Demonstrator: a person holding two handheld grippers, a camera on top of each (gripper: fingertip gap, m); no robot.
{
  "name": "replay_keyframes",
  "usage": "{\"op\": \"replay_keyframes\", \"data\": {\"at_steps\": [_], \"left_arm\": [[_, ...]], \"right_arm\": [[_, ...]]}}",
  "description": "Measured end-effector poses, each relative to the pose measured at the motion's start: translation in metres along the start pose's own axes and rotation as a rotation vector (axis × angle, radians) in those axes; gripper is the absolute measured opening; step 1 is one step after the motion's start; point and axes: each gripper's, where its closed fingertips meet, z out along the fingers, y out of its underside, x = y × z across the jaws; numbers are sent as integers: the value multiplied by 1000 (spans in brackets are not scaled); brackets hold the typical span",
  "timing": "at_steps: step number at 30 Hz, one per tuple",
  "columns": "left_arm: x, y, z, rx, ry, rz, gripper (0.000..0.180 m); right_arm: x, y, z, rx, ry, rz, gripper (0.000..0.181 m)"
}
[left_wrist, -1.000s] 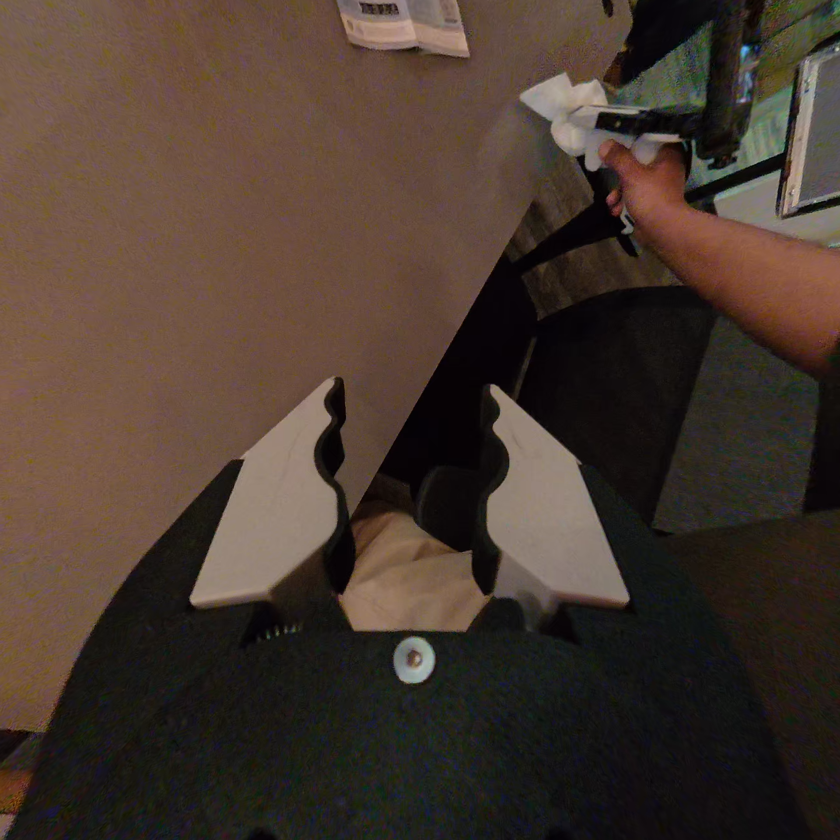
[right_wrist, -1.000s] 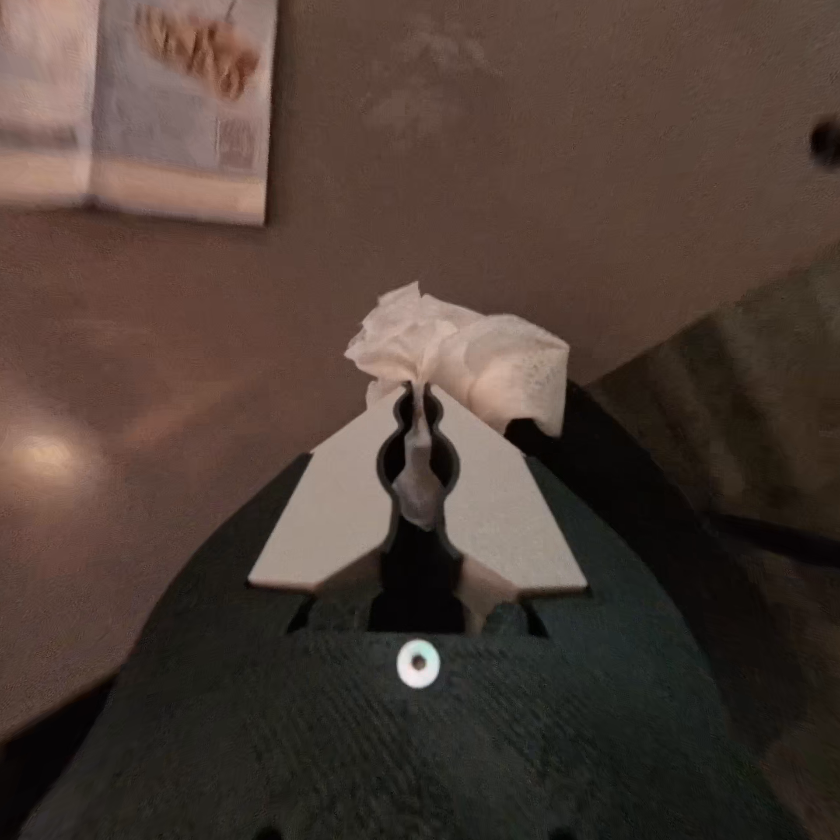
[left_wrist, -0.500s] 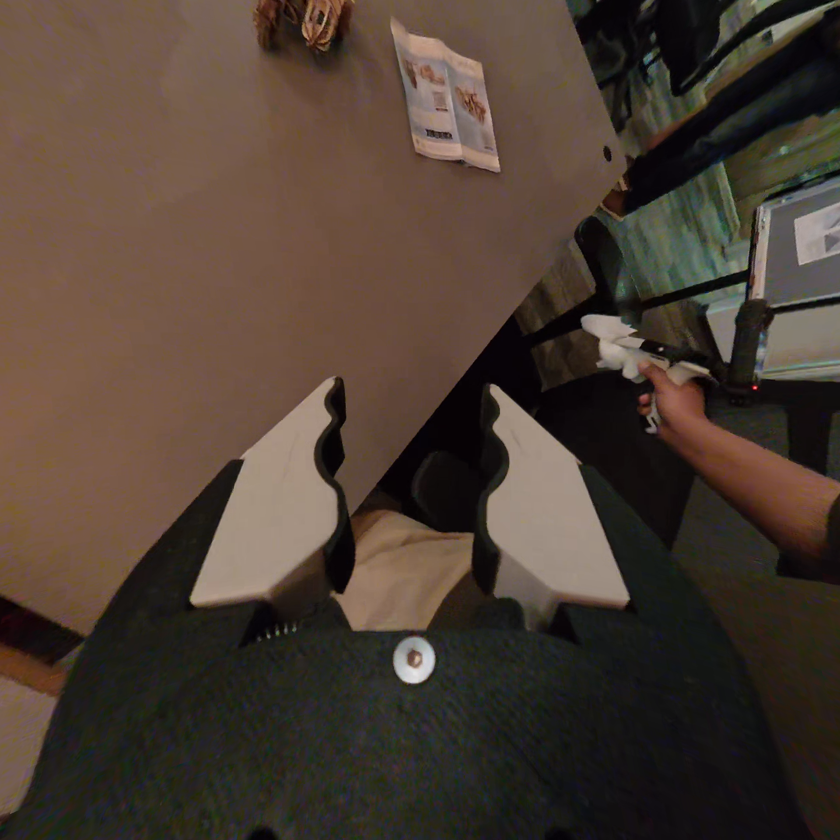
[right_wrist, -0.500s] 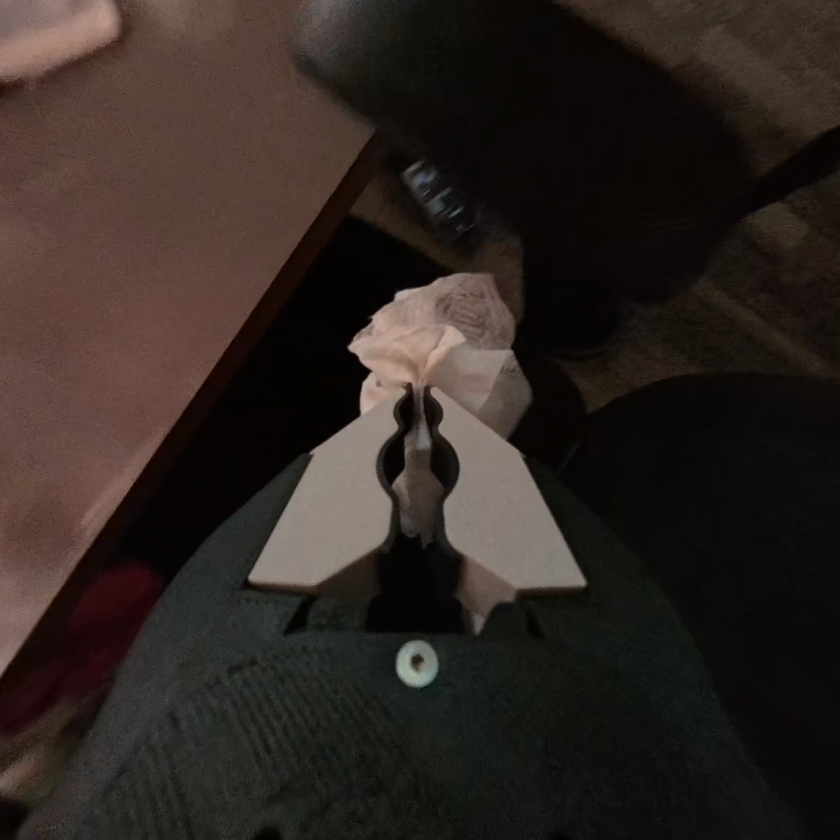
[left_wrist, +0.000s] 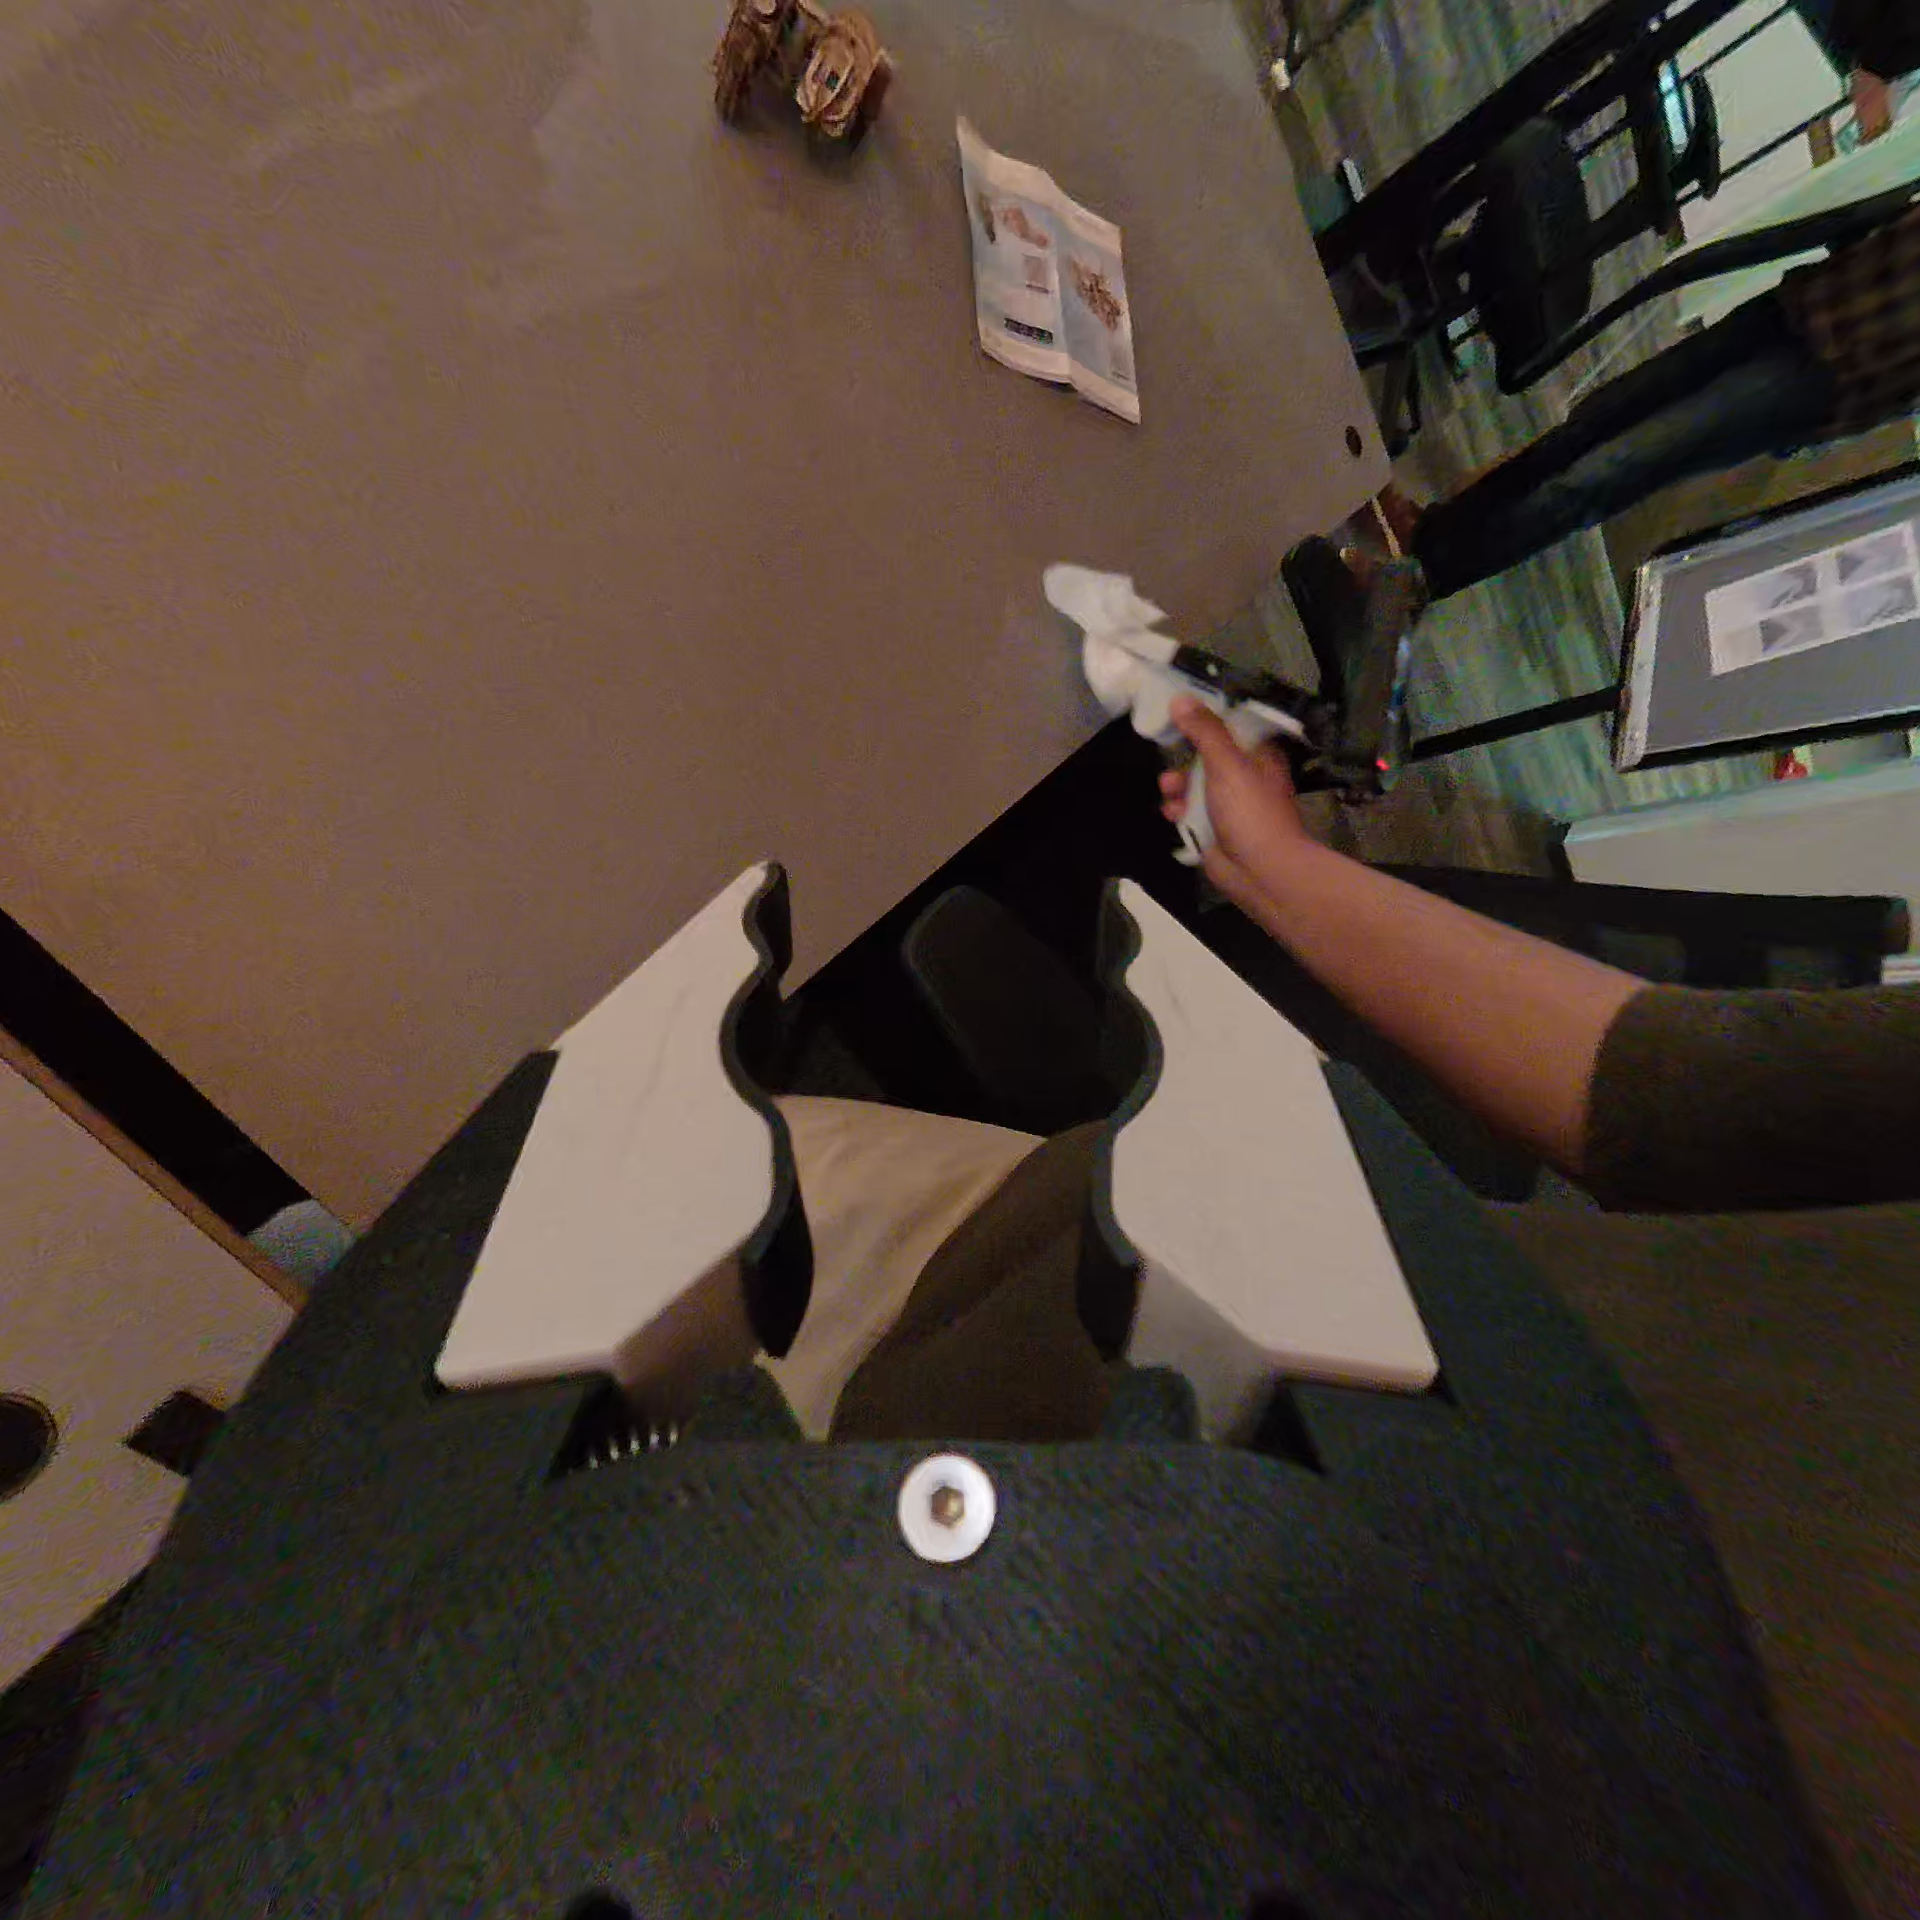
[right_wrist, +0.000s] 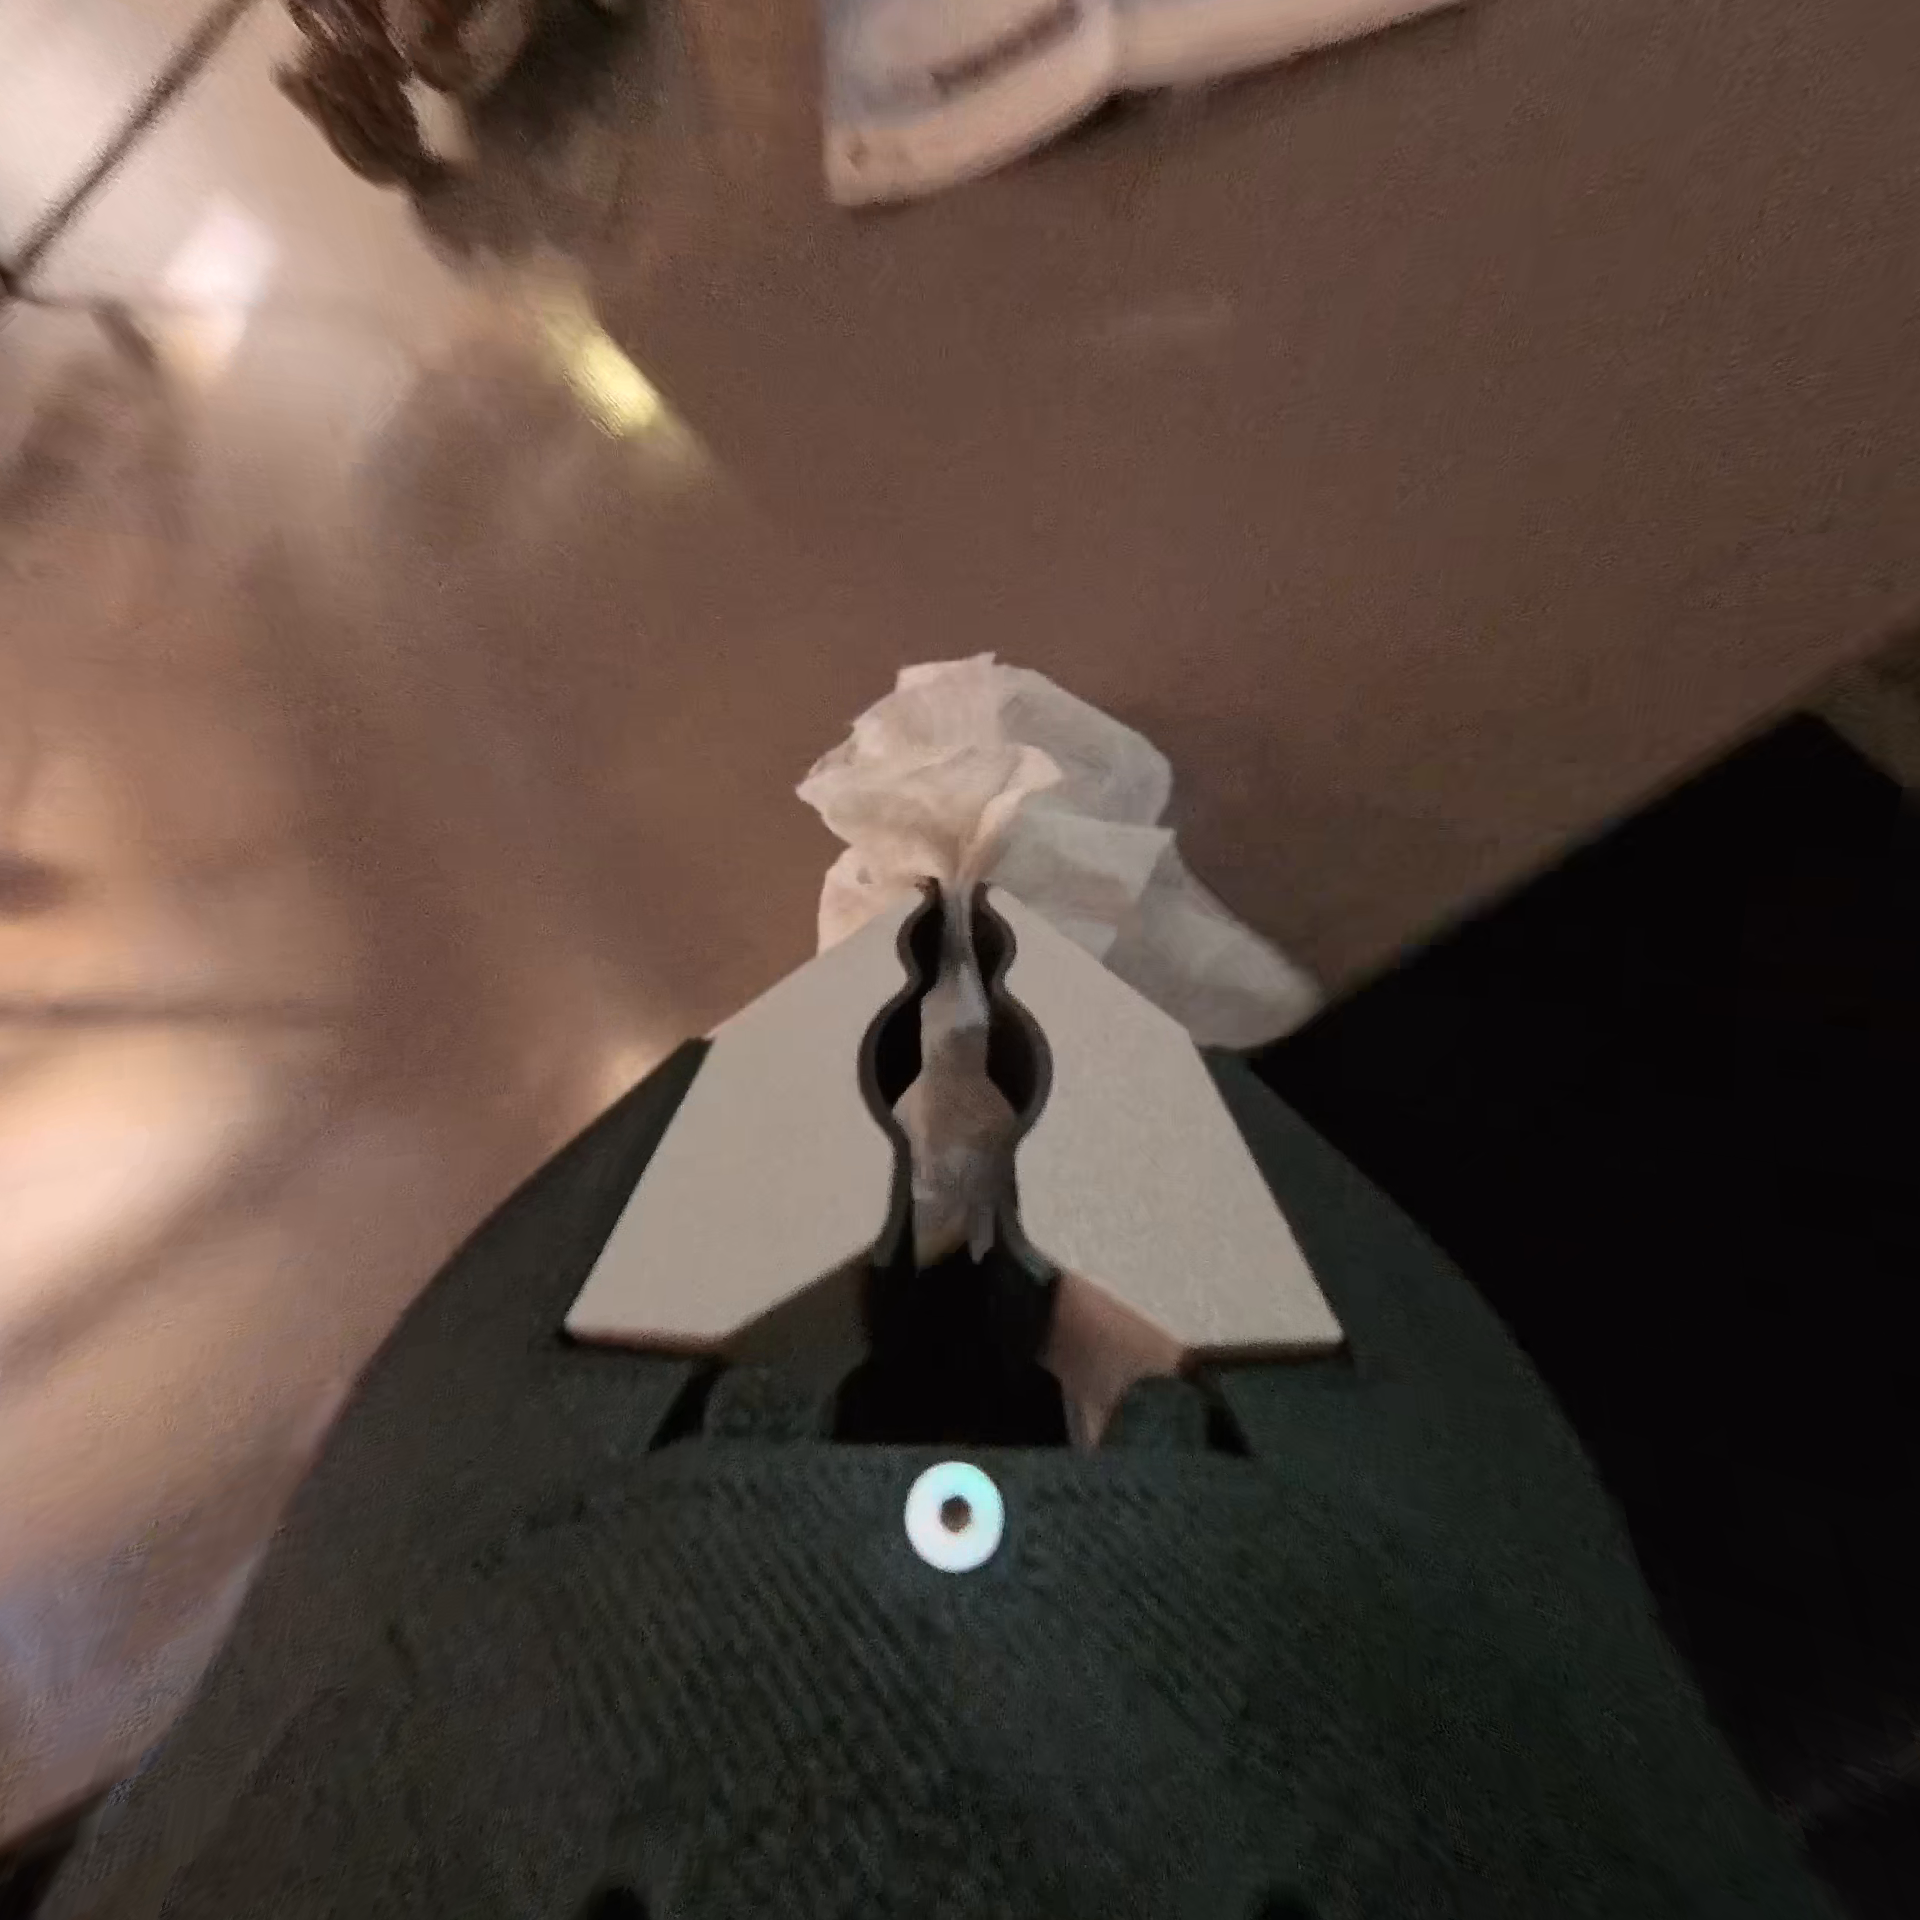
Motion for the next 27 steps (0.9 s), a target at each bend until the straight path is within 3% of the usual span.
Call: {"op": "replay_keyframes", "data": {"at_steps": [1,5,7,12,14,23,27], "left_arm": [[0,0,2,-6,3,-13,54],[-14,-8,25,-61,-56,11,54],[-16,-14,37,-83,-53,-9,53],[-9,-9,53,-114,-49,-26,53],[-12,-1,50,-133,-90,5,53],[-10,17,10,-65,-156,64,53],[-6,42,-7,-50,-156,95,52]], "right_arm": [[-7,-8,18,5,-29,2,3],[10,-24,81,-72,-40,-98,3],[49,-47,90,-19,18,-79,3],[226,-58,31,63,486,218,3],[266,-9,-1,-85,593,380,3],[164,22,-50,-35,320,117,3],[66,12,-47,-27,0,43,3]]}}
